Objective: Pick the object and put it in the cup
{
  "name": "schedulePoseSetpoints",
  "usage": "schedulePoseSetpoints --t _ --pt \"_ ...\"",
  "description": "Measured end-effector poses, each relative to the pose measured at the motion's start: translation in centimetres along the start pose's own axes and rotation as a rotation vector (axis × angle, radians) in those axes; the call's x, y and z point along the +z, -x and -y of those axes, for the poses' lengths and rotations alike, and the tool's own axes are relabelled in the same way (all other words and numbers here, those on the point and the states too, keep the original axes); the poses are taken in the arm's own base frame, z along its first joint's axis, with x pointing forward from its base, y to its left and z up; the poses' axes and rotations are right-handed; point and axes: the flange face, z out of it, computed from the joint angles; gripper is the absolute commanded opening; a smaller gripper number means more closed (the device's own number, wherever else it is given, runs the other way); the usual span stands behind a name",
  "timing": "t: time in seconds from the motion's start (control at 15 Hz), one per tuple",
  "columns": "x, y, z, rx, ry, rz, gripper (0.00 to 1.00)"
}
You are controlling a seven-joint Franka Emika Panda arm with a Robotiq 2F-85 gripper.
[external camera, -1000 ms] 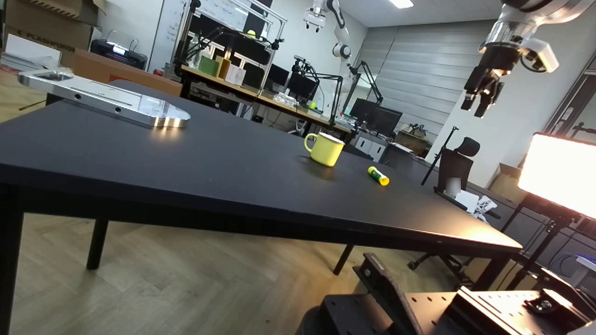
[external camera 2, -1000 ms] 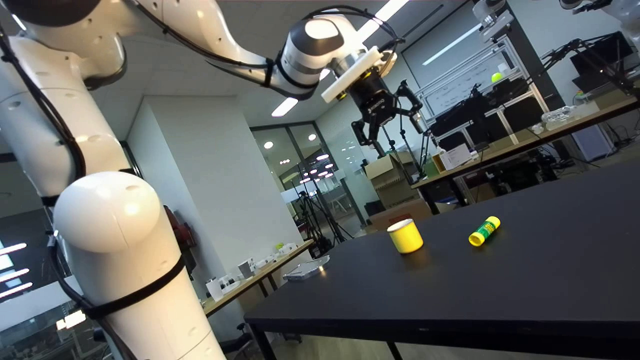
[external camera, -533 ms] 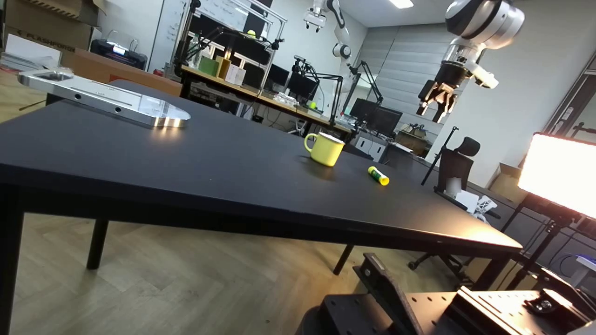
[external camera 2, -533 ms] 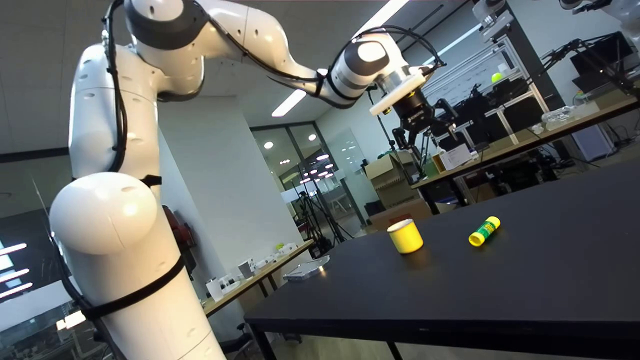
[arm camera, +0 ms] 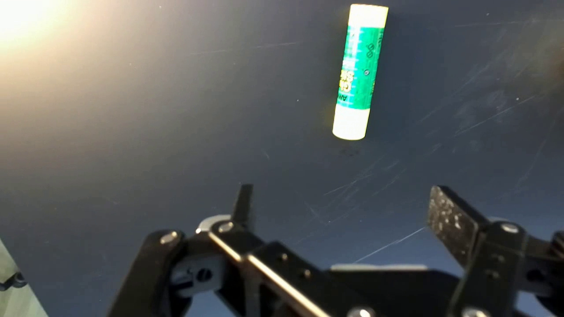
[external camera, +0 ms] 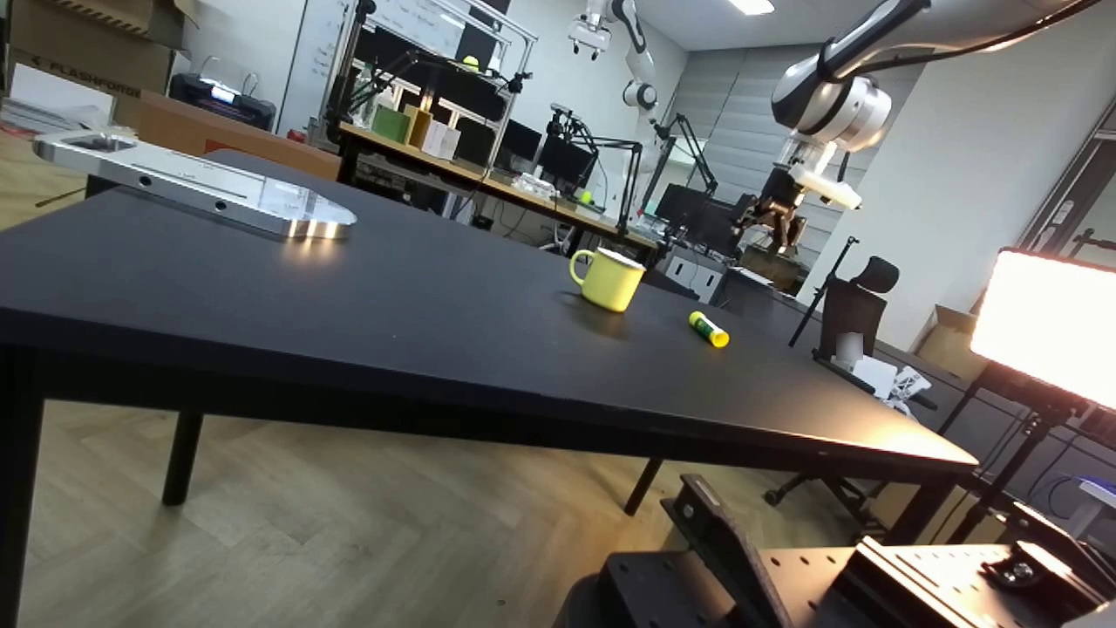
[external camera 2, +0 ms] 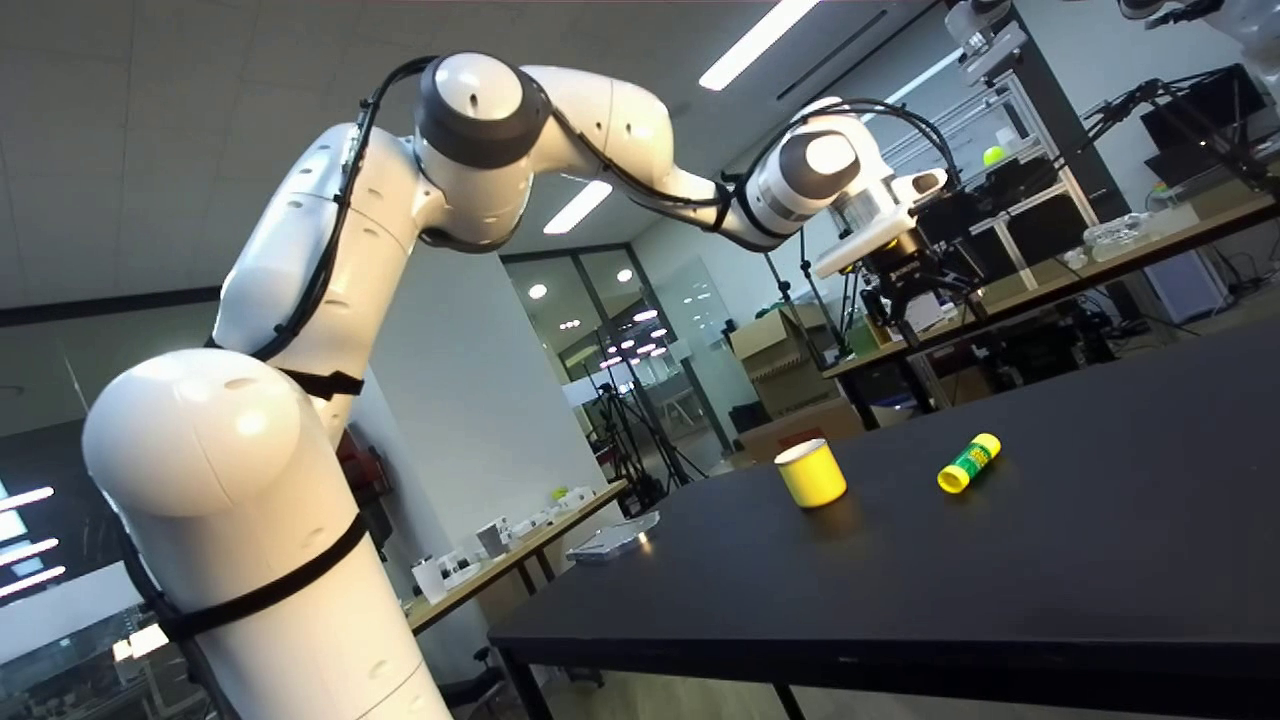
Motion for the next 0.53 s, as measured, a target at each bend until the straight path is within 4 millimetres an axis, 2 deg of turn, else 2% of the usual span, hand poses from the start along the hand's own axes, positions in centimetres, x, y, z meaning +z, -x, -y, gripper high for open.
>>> schedulePoseSetpoints --t 0.2,0.53 --pt "2.9 -1.0 0.4 -0.011 -0.005 0.036 1.0" --pt "2.7 -1.4 0.5 -0.017 -0.005 0.036 1.0"
